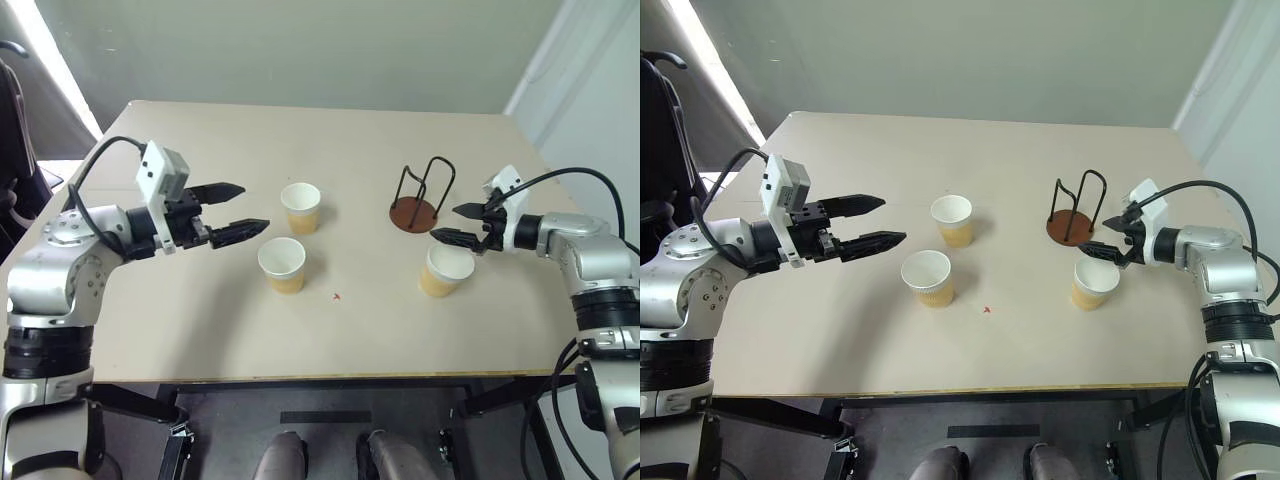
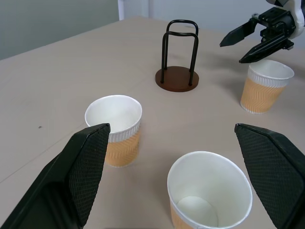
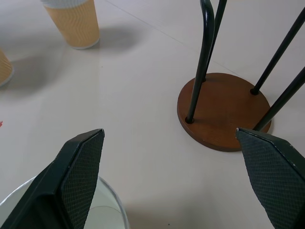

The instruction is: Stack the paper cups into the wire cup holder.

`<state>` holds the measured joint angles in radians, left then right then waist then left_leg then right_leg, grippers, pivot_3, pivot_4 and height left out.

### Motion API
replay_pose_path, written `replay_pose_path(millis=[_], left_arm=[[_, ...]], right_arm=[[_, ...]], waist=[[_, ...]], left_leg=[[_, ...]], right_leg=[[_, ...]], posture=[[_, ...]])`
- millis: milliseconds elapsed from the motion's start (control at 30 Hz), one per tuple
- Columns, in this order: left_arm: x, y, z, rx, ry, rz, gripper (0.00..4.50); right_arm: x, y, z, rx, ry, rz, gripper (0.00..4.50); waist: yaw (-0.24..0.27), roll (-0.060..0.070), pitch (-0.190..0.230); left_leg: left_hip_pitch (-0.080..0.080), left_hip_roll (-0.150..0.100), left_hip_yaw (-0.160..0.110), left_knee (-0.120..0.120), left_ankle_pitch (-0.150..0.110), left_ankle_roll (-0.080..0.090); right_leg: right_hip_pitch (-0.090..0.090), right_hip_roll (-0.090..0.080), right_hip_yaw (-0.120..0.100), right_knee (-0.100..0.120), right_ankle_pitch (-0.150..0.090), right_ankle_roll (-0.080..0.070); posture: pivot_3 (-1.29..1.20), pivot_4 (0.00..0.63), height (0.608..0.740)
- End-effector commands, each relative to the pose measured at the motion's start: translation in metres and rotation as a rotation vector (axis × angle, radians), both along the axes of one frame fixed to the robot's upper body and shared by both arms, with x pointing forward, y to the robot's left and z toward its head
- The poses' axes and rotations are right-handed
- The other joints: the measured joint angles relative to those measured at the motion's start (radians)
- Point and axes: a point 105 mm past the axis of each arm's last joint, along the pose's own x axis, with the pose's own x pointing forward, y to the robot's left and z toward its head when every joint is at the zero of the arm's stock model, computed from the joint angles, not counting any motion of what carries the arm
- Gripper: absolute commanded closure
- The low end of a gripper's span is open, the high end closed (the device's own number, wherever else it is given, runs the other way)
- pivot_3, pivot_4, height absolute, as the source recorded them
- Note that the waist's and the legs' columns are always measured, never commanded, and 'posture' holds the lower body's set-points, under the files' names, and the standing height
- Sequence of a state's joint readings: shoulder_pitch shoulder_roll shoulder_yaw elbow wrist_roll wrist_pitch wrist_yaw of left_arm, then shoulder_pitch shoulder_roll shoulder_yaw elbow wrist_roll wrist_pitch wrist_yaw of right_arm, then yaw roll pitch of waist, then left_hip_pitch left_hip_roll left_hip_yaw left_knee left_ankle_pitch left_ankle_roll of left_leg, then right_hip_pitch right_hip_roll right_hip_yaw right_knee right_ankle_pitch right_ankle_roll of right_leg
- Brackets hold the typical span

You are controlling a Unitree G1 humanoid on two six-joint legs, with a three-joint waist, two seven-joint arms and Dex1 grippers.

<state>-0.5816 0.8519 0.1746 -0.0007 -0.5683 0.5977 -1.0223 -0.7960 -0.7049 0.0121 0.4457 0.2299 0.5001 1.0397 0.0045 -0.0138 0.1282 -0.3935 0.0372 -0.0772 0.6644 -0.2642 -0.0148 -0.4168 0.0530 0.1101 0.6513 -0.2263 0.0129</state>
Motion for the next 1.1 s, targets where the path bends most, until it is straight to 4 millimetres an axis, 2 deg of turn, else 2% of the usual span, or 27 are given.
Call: replay_pose_path(millis=[33, 200, 567, 800, 1100], left_arm=[[0.001, 0.001, 0.012, 0.000, -0.058, 0.006, 0.00], [0.007, -0.005, 0.009, 0.009, -0.054, -0.013, 0.00], [0.003, -0.038, 0.010, 0.028, -0.033, -0.215, 0.00], [0.006, -0.035, 0.014, 0.036, -0.028, -0.215, 0.00], [0.005, -0.027, 0.017, 0.040, -0.038, -0.186, 0.00]], right_arm=[[-0.001, -0.006, 0.010, -0.010, -0.042, -0.010, 0.01], [-0.002, -0.007, 0.011, -0.007, -0.046, -0.014, 0.01], [-0.003, -0.007, 0.021, 0.008, -0.078, -0.006, 0.01], [-0.013, -0.001, 0.021, 0.024, -0.039, 0.042, 0.01], [-0.006, 0.005, 0.019, 0.034, -0.041, 0.035, 0.01]], waist=[[0.000, 0.000, 0.000], [0.001, 0.000, 0.000], [0.001, 0.000, 0.000], [0.001, 0.000, 0.000], [0.001, 0.000, 0.000]], left_leg=[[0.000, 0.000, 0.000, 0.000, 0.000, 0.000], [0.000, 0.000, 0.000, 0.000, 0.000, 0.000], [0.000, 0.000, 0.000, 0.000, 0.000, 0.000], [0.000, 0.000, 0.000, 0.000, 0.000, 0.000], [0.000, 0.000, 0.000, 0.001, 0.000, 0.000]], right_leg=[[0.000, 0.000, 0.000, 0.000, 0.000, 0.000], [0.000, 0.000, 0.000, 0.000, 0.000, 0.000], [0.000, 0.000, 0.000, 0.000, 0.000, 0.000], [0.000, 0.000, 0.000, 0.000, 0.000, 0.000], [0.000, 0.000, 0.000, 0.000, 0.000, 0.001]], posture=[[0.00, 0.150, 0.740], [0.00, 0.150, 0.740], [0.00, 0.150, 0.740], [0.00, 0.150, 0.740], [0.00, 0.150, 0.740]])
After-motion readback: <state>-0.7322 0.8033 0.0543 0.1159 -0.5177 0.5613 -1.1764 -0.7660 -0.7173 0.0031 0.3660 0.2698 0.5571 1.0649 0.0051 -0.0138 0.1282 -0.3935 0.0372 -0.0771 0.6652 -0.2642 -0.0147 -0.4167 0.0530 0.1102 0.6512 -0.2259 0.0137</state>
